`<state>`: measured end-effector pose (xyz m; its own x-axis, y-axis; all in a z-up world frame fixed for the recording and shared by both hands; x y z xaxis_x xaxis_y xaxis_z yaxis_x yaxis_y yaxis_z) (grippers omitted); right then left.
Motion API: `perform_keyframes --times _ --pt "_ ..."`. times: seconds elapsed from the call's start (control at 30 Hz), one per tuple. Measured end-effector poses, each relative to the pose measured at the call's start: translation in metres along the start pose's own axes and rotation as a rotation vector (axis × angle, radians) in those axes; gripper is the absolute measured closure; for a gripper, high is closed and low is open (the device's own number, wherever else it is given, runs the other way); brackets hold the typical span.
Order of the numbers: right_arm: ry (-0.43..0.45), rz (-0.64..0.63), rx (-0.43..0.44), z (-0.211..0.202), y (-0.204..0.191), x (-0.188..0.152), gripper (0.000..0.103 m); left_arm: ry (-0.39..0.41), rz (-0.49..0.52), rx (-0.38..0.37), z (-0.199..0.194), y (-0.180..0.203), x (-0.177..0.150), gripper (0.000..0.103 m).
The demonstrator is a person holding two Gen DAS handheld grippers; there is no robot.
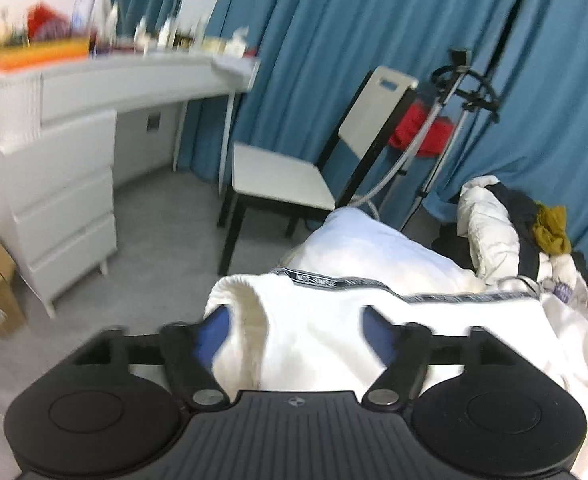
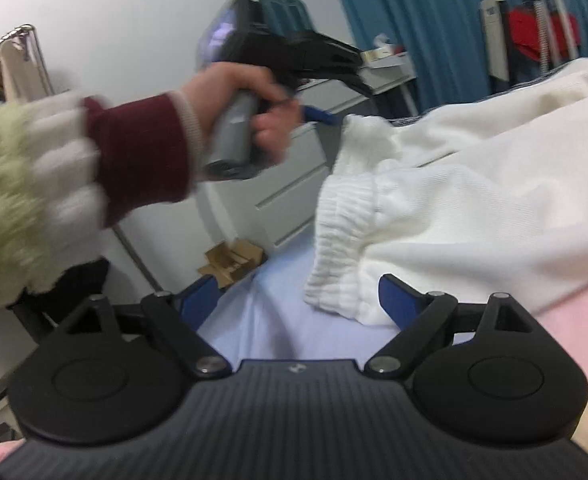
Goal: Fold clothes
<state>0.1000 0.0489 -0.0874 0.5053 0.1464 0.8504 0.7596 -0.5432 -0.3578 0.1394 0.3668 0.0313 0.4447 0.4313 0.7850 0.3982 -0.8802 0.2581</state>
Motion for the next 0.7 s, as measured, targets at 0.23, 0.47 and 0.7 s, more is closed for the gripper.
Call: perform_keyframes --times 0.23,0.47,0.7 --pt "0.104 0.007 -0.13 -0.086 0.015 0.009 0.014 0.045 0.106 -0.103 -0.106 0.077 -0.067 0.016" --pt "0.18 -0.046 -0.297 -0.173 0.062 0.023 0.014 0.055 0.235 -0.255 -0.161 0.173 -0.159 0.016" --pt "0.217 -0.016 -0.464 -0.243 0.122 0.012 0.015 0.065 0.301 -0.336 -0.169 0.226 -0.232 0.016"
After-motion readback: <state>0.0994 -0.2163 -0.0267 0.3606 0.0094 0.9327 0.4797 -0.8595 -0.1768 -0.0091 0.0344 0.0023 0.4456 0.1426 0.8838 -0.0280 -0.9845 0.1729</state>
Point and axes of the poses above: each gripper's, at about its wrist camera, not at the fingertips, and z roughly the way its jaws point, y to its right, x to its top, the point moved 3 cm from there along z, roughly the way its jaws point
